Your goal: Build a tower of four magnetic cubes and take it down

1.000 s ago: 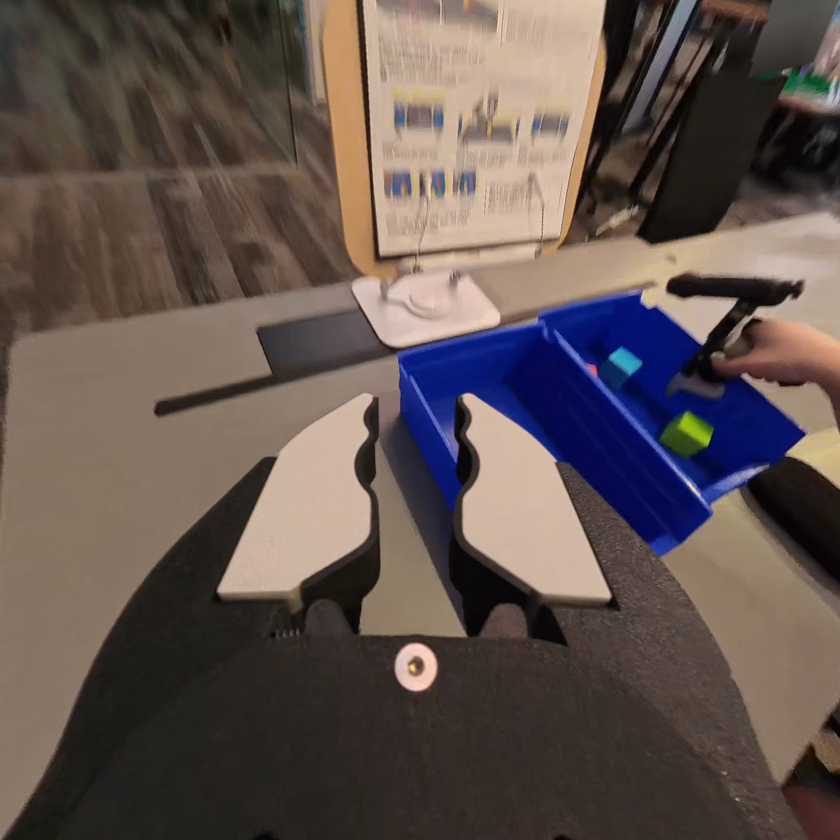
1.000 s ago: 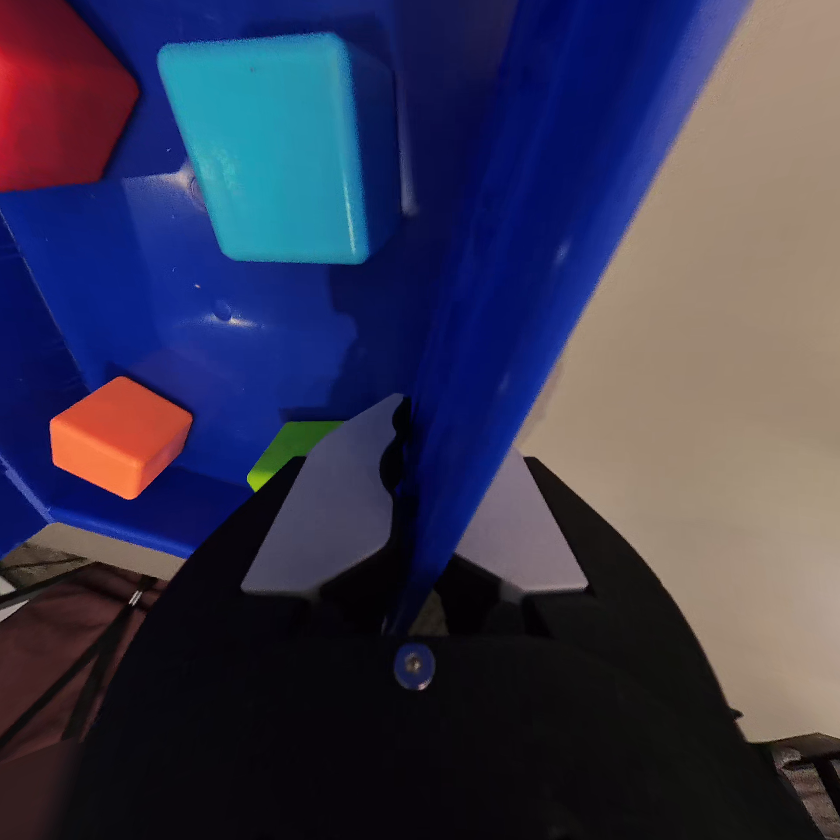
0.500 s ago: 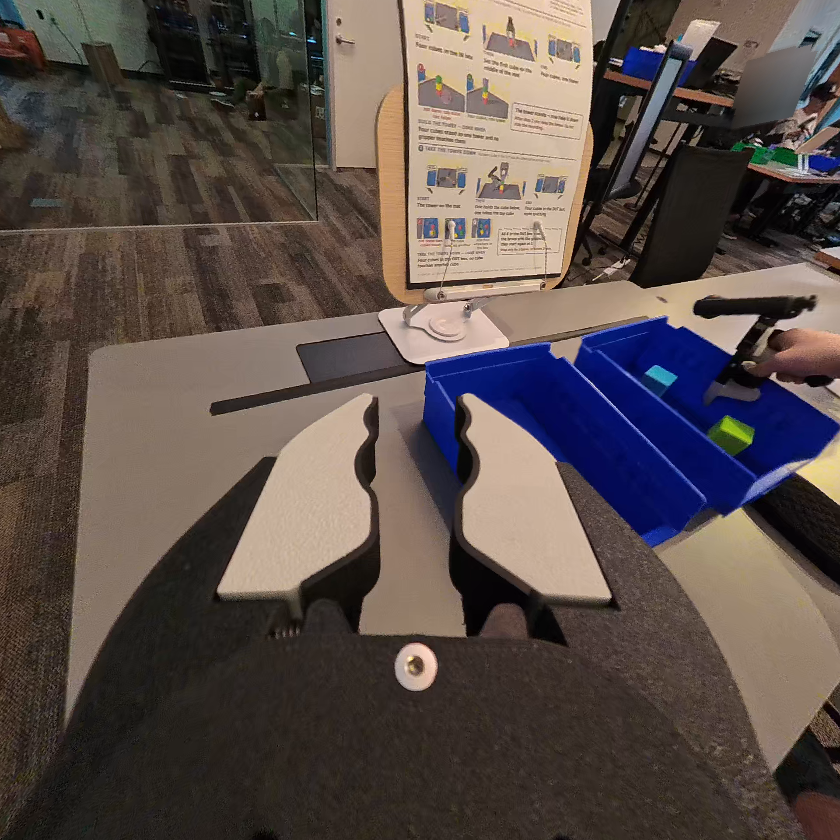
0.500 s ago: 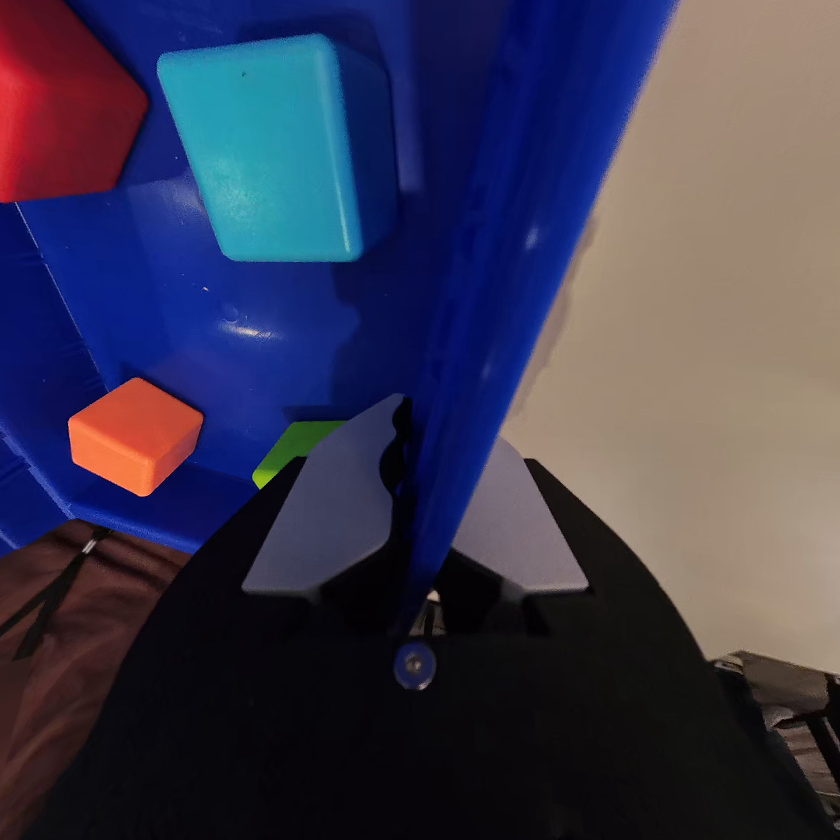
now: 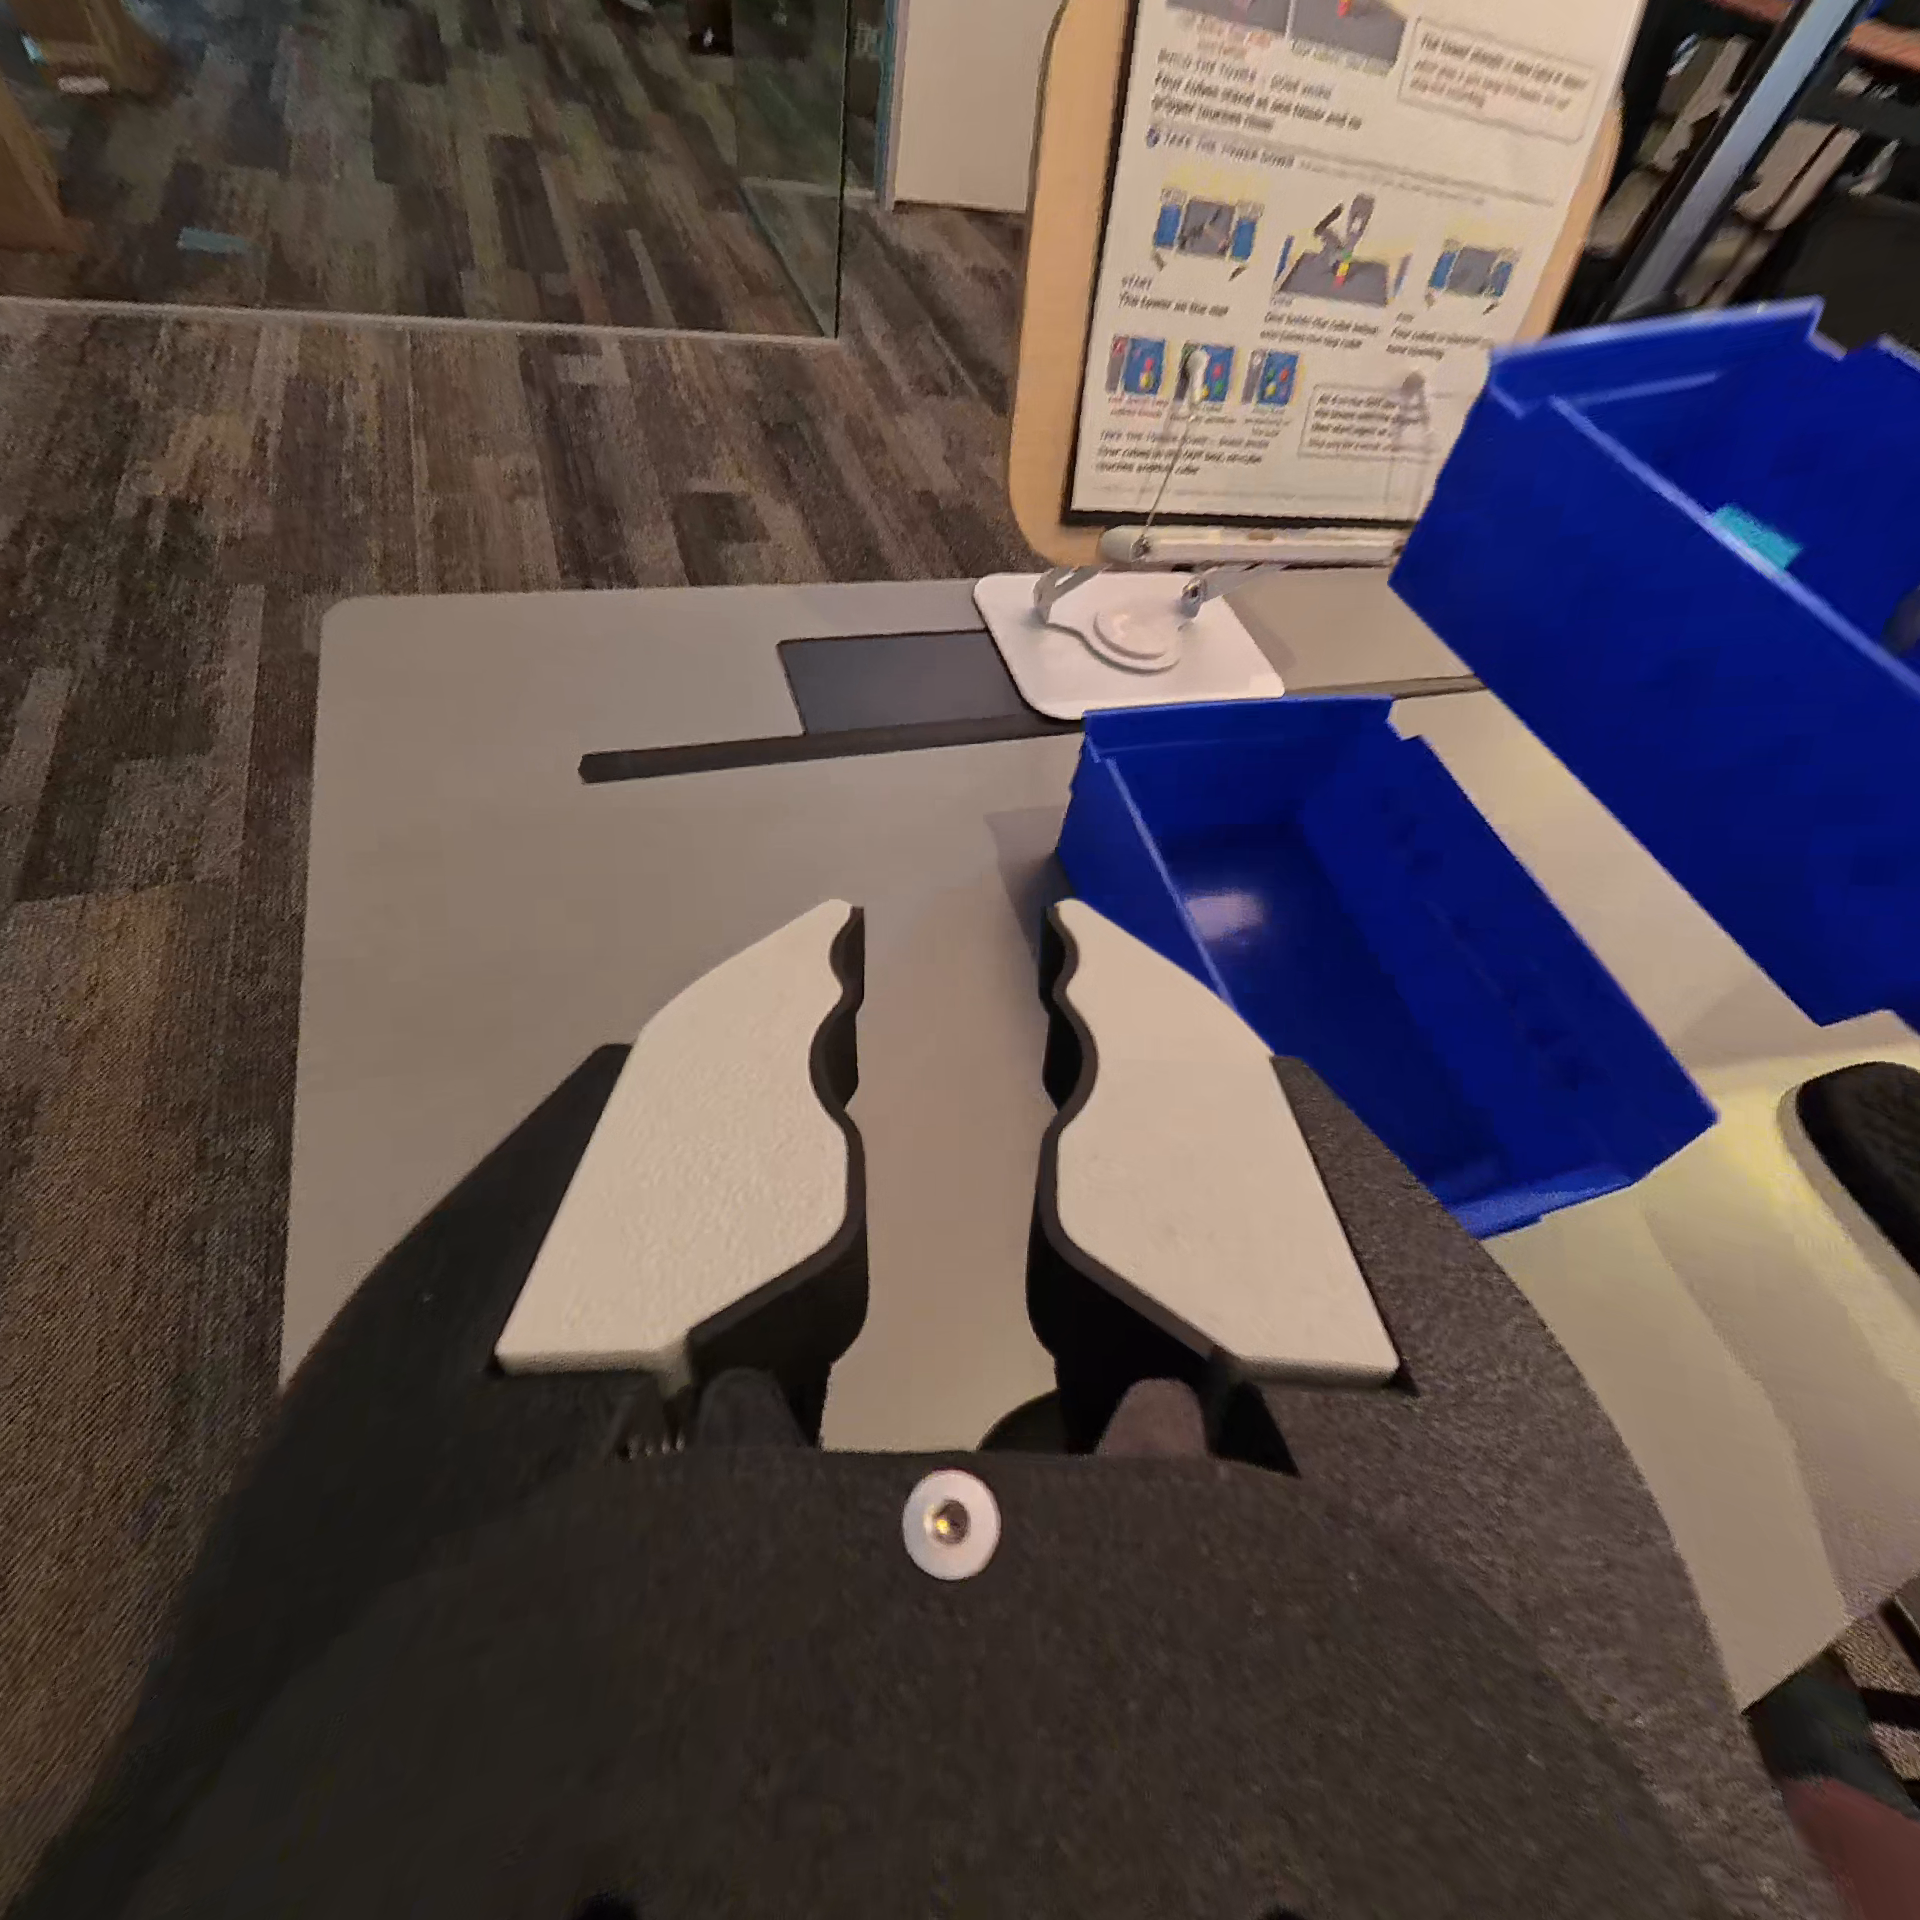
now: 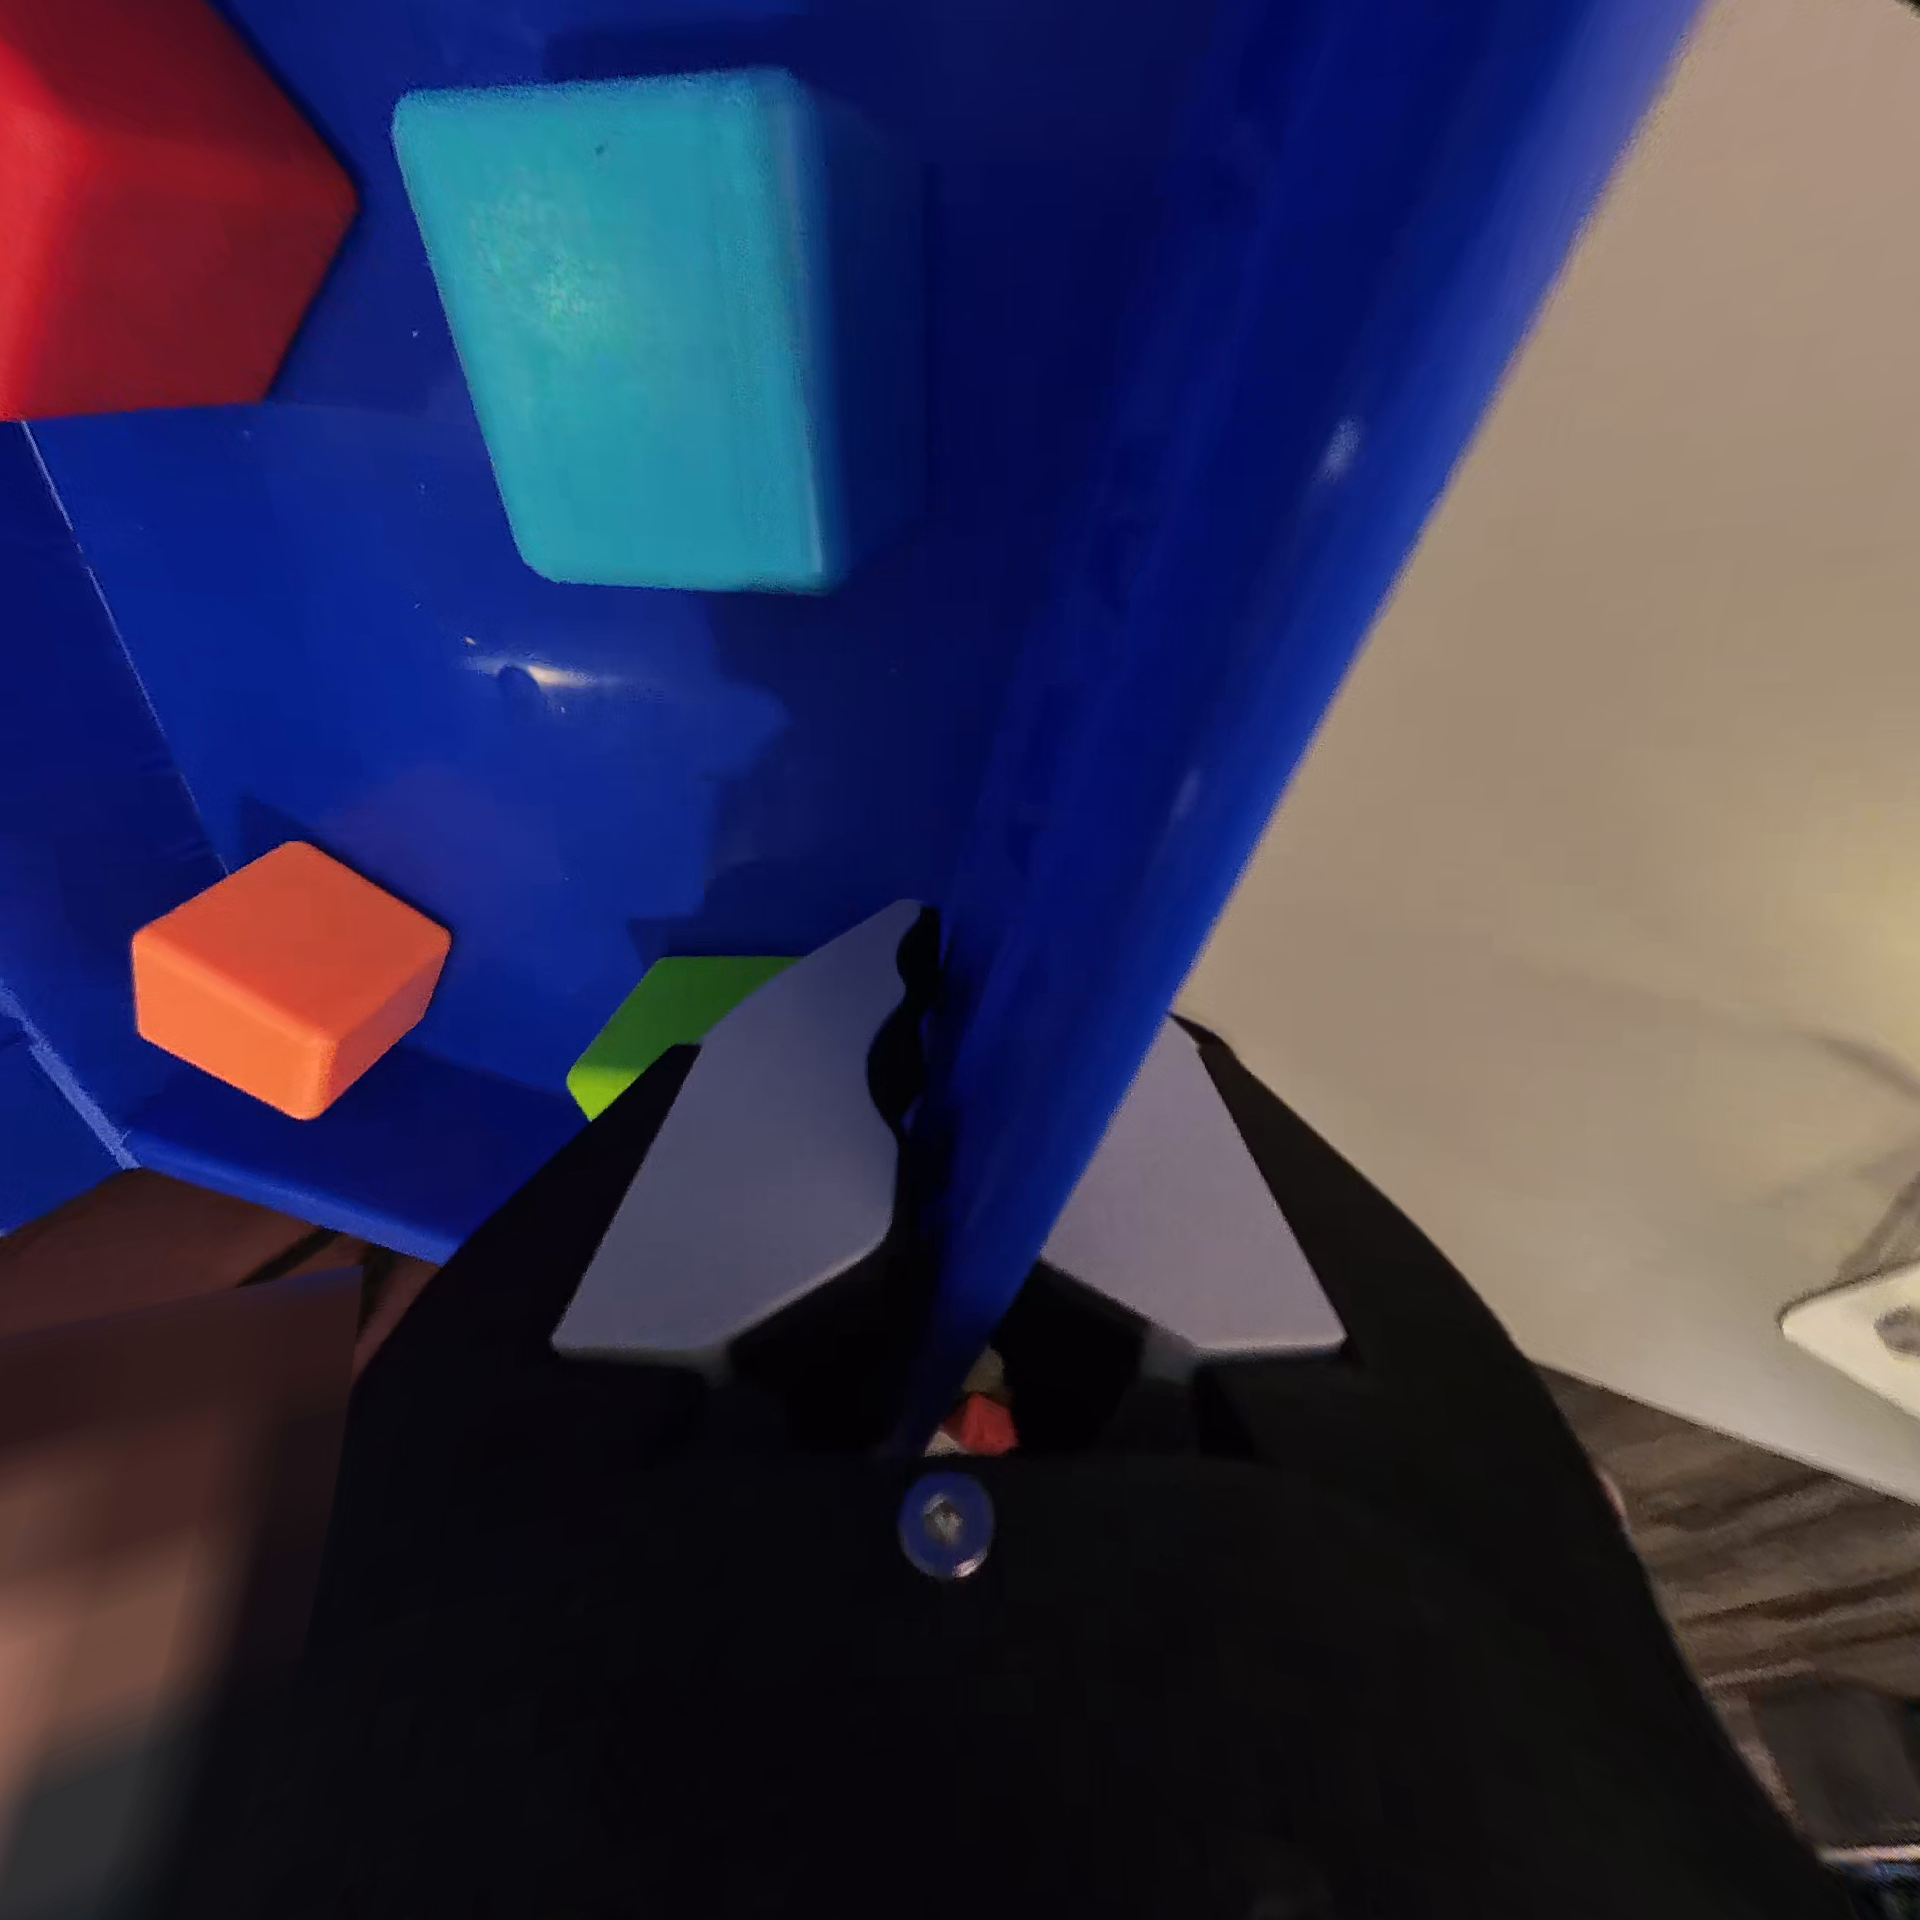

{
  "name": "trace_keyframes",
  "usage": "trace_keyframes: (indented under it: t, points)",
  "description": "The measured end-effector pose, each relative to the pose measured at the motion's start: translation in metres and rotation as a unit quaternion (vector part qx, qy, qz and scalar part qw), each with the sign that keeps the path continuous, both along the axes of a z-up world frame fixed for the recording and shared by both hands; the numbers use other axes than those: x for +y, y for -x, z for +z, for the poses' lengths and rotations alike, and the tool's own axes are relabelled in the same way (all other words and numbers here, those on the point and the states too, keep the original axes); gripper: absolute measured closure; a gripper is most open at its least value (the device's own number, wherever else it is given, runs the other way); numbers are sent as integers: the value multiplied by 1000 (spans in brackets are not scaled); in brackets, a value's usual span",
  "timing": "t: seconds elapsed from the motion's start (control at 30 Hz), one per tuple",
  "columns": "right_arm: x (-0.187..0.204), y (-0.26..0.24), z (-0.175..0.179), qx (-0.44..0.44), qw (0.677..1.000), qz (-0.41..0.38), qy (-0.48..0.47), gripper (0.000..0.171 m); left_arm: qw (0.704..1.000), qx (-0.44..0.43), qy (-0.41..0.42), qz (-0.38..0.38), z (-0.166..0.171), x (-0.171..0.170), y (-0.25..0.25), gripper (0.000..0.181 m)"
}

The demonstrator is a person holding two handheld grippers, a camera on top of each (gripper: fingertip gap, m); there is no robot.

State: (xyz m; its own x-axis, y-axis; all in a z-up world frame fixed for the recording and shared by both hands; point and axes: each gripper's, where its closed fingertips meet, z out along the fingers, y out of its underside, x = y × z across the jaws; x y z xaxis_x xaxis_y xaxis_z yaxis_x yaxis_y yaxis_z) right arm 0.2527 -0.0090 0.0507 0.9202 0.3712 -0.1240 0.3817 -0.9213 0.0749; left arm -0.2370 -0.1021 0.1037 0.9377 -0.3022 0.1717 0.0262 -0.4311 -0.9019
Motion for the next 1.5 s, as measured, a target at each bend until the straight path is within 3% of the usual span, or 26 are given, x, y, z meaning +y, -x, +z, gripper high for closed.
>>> trace_keyframes:
  t: [0.17,0.37,0.53,0.67,0.97,1.2,1.3,1.4,1.5]
  points:
    - [13,146,0,51,994,97,21,164,997,8,13,77,-4,-11,37,150]
    - [14,308,-21,84,977,195,34,164,984,-25,-55,169,24,-42,81,157]
    - [10,404,-50,92,967,236,36,164,977,-34,-89,193,37,-60,95,158]
    - [6,450,-83,90,965,242,47,163,978,-35,-83,190,34,-59,97,157]
    - [10,459,-173,41,979,193,53,165,988,-34,-19,151,7,-34,88,157]
    - [15,447,-188,38,983,179,27,161,990,-32,-7,139,3,-27,81,156]
    - [26,450,-172,64,975,211,-38,154,991,-25,1,128,0,-26,77,154]
    - [50,443,-114,107,947,230,-195,142,991,-24,11,132,-5,-27,80,150]
    - [49,380,-60,96,917,224,-317,122,989,-29,31,139,-15,-28,89,144]
